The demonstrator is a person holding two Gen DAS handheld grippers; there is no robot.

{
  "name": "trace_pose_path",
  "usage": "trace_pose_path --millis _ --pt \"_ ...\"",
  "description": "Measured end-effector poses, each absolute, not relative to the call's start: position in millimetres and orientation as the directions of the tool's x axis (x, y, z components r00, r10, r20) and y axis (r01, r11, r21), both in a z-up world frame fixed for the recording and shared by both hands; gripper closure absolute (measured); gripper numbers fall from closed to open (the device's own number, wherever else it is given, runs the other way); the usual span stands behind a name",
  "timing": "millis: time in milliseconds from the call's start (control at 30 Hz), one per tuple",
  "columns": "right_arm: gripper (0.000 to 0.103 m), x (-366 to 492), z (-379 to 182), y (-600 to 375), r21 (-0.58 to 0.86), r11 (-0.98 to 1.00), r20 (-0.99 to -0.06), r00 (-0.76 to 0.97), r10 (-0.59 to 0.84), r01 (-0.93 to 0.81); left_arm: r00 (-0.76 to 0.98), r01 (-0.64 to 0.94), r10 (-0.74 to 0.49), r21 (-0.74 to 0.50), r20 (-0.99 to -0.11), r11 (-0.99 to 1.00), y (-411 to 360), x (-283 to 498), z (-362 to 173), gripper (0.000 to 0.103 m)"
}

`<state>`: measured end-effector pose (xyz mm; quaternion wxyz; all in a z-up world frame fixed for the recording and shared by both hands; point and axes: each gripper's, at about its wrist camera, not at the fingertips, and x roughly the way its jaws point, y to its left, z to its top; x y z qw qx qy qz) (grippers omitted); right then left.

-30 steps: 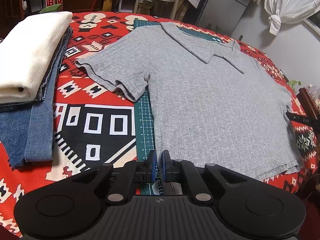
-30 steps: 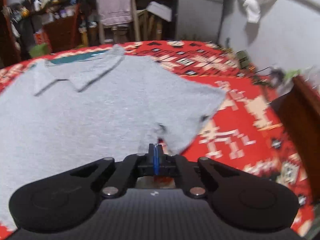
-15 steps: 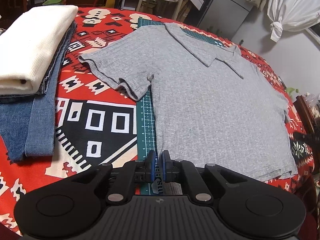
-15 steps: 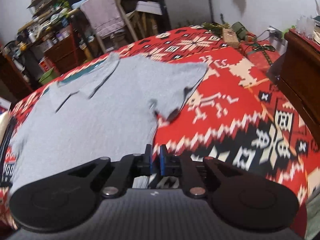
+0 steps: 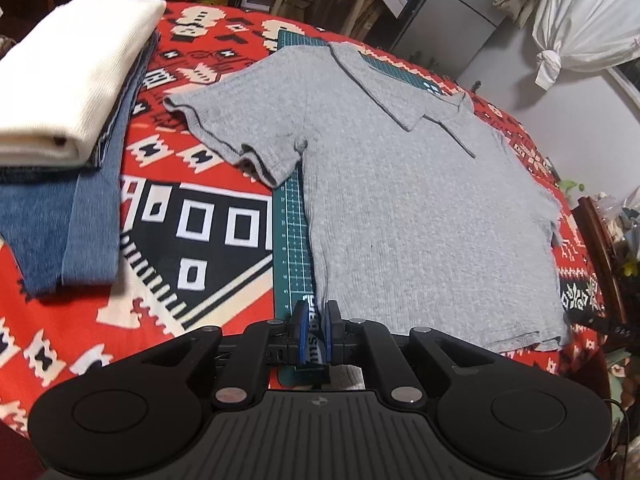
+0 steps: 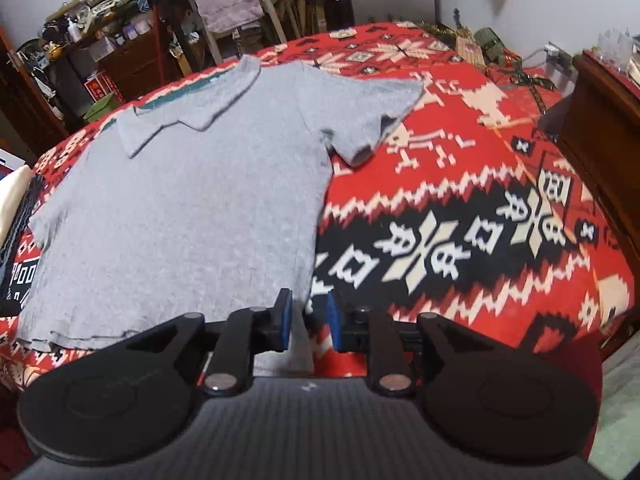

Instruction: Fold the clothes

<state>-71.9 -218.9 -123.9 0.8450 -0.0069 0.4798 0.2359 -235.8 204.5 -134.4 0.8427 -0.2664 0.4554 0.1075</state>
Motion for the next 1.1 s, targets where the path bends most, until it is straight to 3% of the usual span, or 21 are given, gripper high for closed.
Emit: trace_pose_path --millis 33,67,233,300,333,500,633,767,833,933,1000,1100 --pt "0.095 -73 -126 -217 0.198 0.888 -0.820 0.426 0.382 -0.415 0.557 -0.424 -0.073 -0.358 -0.828 0.832 204 -235 -136 0.090" --pt "0.098 -74 -127 -216 0.181 0.887 -0.826 0.424 0.372 -0.425 0.550 -0.423 -0.086 -0.366 -0.830 0.829 204 -235 -138 0.090" --pt "0.098 -78 -127 -211 0.139 0.884 -0.838 0.423 0.345 -0.446 0.525 -0.399 -0.093 -0.341 -0.846 0.851 193 -231 -141 0.090" --pt "0.103 -79 -127 -210 0.124 0.883 -0.839 0.427 0.336 -0.452 0.518 -0.388 -0.073 -0.310 -0.852 0.868 189 -230 -142 0.092" --pt "0.103 -79 -126 -210 0.115 0.883 -0.841 0.429 0.330 -0.455 0.514 -0.384 -0.055 -0.287 -0.856 0.878 187 -230 -141 0.101" --pt "0.103 -78 -121 -224 0.094 0.905 -0.851 0.438 0.290 -0.416 0.527 -0.406 -0.054 -0.307 -0.848 0.861 197 -245 -135 0.101" --pt "0.103 -77 -123 -236 0.167 0.903 -0.839 0.423 0.341 -0.397 0.504 -0.424 -0.064 -0.311 -0.861 0.851 202 -248 -138 0.101" --pt "0.088 -83 -120 -232 0.216 0.886 -0.808 0.435 0.399 -0.410 0.500 -0.428 -0.072 -0.319 -0.863 0.846 198 -242 -142 0.099" --pt "0.088 -83 -121 -228 0.217 0.885 -0.810 0.430 0.399 -0.412 0.502 -0.427 -0.071 -0.318 -0.862 0.846 196 -240 -142 0.099" --pt "0.089 -85 -127 -223 0.216 0.879 -0.823 0.405 0.398 -0.424 0.499 -0.424 -0.070 -0.313 -0.864 0.850 194 -240 -141 0.099" --pt "0.100 -87 -128 -217 0.174 0.880 -0.830 0.415 0.372 -0.441 0.499 -0.420 -0.067 -0.309 -0.864 0.853 194 -240 -141 0.099" --pt "0.102 -90 -120 -217 0.086 0.890 -0.831 0.460 0.312 -0.449 0.496 -0.406 -0.034 -0.266 -0.868 0.874 192 -241 -138 0.101"
